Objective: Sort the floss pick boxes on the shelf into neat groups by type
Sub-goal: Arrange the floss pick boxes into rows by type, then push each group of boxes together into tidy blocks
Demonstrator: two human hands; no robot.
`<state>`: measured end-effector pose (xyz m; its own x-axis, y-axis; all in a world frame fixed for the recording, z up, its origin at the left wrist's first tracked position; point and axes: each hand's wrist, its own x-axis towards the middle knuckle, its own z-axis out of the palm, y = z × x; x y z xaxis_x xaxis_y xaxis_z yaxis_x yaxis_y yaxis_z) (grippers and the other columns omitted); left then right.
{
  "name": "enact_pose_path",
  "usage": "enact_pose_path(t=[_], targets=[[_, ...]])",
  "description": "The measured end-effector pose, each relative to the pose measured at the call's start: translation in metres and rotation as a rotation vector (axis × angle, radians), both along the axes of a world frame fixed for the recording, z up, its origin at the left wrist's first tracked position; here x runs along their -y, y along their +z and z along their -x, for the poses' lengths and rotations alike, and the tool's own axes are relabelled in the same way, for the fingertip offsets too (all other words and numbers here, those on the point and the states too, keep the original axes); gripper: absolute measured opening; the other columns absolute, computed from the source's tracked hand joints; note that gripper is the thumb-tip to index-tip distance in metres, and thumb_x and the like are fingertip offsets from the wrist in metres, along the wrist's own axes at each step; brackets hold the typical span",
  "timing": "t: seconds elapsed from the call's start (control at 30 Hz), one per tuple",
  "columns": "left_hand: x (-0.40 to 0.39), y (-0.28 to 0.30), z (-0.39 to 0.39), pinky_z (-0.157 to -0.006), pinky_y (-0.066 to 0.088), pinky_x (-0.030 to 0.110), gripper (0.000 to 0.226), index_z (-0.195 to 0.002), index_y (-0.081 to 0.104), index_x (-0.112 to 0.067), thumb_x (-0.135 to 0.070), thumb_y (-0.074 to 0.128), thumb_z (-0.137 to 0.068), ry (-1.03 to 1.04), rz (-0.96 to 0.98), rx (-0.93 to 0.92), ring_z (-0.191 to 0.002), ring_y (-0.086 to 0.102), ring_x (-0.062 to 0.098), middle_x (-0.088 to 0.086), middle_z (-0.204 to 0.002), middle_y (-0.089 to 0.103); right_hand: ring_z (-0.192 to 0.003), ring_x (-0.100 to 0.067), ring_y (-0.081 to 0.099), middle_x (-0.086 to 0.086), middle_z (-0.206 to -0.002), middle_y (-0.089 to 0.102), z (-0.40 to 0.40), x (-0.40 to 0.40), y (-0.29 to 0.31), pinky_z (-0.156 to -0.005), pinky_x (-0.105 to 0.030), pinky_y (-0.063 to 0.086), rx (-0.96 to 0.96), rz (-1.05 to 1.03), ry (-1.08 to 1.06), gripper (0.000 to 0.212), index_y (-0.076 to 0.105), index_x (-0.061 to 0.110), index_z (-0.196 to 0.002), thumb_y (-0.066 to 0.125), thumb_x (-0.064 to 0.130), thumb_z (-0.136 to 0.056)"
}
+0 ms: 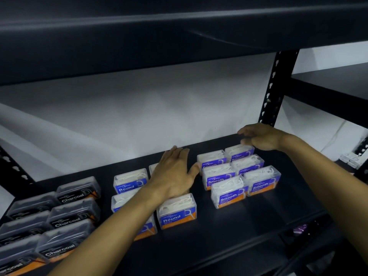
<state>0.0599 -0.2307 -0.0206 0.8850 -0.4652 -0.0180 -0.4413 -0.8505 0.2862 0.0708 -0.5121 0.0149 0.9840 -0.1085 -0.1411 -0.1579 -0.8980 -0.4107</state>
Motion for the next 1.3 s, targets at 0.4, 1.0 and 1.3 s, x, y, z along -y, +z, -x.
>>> enact_pose_path(t=[0.4, 1.0, 1.3], targets=[[0.060, 0.003, -0.061, -0.106, 0.041, 0.040, 0.067, -0.152, 0.030, -0.023, -0.045, 0.058, -0.096, -0.041, 0.038, -0.323, -0.135, 0.046, 0.023, 0.003, -0.154, 0.042, -0.127, -0.026, 0.048, -0.008, -0.143, 0.046, 0.006, 0.009, -0.034, -0.100, -0.038, 0.038, -0.029, -0.414, -0.266, 0.066, 0.042, 0.017, -0.140, 0.066, 0.044, -0.085], [0.067, 0.003, -0.059, -0.094, 0.047, 0.034, 0.038, -0.133, 0.053, -0.022, -0.041, 0.051, -0.101, -0.084, 0.032, -0.373, -0.110, 0.058, 0.013, -0.002, -0.127, 0.062, -0.084, -0.015, 0.068, 0.001, -0.107, 0.063, 0.004, 0.005, -0.047, -0.083, -0.037, 0.055, -0.047, -0.468, -0.279, 0.065, 0.045, 0.024, -0.135, 0.070, 0.048, -0.079], [0.060, 0.011, -0.043, -0.095, 0.048, 0.032, 0.050, -0.138, 0.049, -0.026, -0.047, 0.060, -0.094, -0.164, 0.031, 0.055, -0.122, 0.050, 0.013, -0.005, -0.138, 0.051, -0.123, -0.027, 0.053, -0.009, -0.143, 0.047, 0.021, 0.022, -0.037, -0.102, -0.043, 0.043, 0.004, -0.376, -0.310, 0.088, 0.032, 0.027, -0.145, 0.070, 0.060, -0.073]])
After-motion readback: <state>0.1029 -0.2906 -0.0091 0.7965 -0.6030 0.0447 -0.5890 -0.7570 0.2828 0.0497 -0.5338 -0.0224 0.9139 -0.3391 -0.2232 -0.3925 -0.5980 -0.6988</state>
